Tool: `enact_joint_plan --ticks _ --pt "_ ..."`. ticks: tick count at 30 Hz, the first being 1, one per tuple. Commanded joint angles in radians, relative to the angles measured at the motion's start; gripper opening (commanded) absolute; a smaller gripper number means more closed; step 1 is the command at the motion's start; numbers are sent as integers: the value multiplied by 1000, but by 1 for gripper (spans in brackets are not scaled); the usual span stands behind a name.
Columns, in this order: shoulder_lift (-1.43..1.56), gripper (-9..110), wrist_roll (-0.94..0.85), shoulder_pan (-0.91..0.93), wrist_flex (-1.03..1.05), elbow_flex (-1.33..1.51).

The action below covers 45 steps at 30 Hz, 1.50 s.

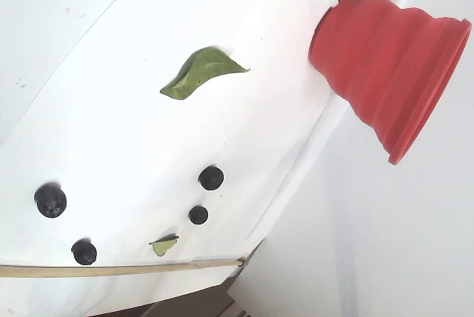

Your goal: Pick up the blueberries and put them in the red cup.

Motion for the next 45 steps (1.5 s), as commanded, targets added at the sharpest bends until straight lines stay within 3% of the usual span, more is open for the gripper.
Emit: enact_joint_plan --ticks 1,14,19,45 --pt "8 11 2 8 2 -41" --pt "8 11 -49 -21 11 -89" --pt "-15 10 -147 -71 -91 -48" --pt "-144 11 -580 -273 -133 181"
